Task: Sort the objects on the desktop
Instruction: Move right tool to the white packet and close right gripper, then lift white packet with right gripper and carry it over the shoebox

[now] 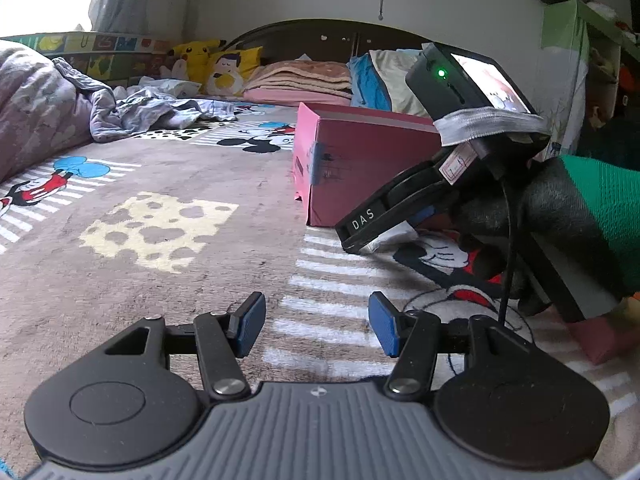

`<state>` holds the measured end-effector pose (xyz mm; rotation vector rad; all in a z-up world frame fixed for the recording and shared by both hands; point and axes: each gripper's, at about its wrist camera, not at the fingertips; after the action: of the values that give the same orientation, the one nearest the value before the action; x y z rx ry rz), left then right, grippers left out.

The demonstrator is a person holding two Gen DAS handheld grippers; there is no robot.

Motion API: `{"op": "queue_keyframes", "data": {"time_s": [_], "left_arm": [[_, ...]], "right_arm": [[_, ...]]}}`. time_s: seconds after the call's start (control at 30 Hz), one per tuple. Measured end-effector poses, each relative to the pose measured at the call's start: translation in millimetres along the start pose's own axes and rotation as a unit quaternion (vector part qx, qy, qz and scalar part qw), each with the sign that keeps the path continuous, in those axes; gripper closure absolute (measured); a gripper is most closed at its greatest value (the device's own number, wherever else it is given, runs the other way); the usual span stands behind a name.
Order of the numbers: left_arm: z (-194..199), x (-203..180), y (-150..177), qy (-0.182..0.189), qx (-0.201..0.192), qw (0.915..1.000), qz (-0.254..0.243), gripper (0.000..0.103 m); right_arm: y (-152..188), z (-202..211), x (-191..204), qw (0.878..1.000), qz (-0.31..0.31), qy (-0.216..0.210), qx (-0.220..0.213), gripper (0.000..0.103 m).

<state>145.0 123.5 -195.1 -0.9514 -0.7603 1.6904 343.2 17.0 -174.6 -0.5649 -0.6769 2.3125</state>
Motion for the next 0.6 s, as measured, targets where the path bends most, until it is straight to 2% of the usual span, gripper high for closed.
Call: {"op": "queue_keyframes", "data": {"time_s": [0.2,0.6], "left_arm": [[-0.4,-0.2,0.2,0.003,-0.001,1.0000,0.000,0.048],[-0.7,-8.1,2.6,0.022,-0.003,0.9997,-0.011,0.048]], "right_arm": [[3.5,6.2,-3.2,1.000,-0.001,-0.006,-0.010,0.047],[10.2,52.7,-20.9,0.999,0.007,-0.037,-0.037,0.048]]}}
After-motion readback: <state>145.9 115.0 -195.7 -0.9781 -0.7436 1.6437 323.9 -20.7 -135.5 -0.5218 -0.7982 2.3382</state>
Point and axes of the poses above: each gripper's, at about its wrist camera, not at the fingertips, and z roughly against the way its jaws point, x to its left, y to its underside, and after that the axes turned 9 degrees about z, right-handed
